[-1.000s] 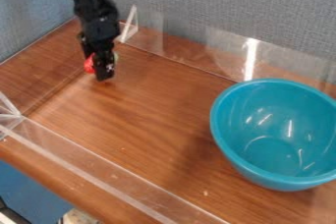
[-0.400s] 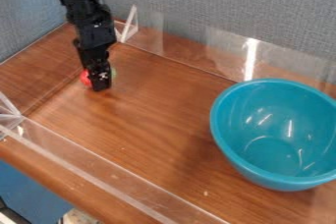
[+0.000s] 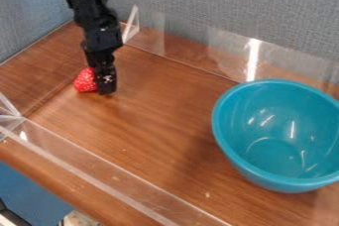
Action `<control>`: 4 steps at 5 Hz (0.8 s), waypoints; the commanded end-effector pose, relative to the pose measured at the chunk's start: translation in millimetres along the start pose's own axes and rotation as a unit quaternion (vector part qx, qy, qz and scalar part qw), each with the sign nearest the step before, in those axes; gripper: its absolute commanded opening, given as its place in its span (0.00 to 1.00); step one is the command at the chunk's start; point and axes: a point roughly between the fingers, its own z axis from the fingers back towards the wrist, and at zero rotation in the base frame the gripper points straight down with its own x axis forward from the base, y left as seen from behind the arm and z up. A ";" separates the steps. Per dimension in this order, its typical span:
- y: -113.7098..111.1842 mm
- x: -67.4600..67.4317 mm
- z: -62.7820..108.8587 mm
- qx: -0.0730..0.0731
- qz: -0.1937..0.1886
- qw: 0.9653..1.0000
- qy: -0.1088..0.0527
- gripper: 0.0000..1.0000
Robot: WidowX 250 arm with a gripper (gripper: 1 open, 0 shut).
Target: Remove the strawberry from inside the blue bowl and put it on the table
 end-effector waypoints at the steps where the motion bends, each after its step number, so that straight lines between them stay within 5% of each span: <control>1: -5.0 4.5 8.3 0.015 -0.004 1.000 -0.007 0.00; 2: -11.7 5.9 11.6 0.011 0.021 1.000 -0.007 1.00; 3: -18.0 8.1 15.6 0.007 0.044 0.999 -0.008 1.00; 4: -24.7 9.9 15.6 0.007 0.068 0.998 -0.007 0.00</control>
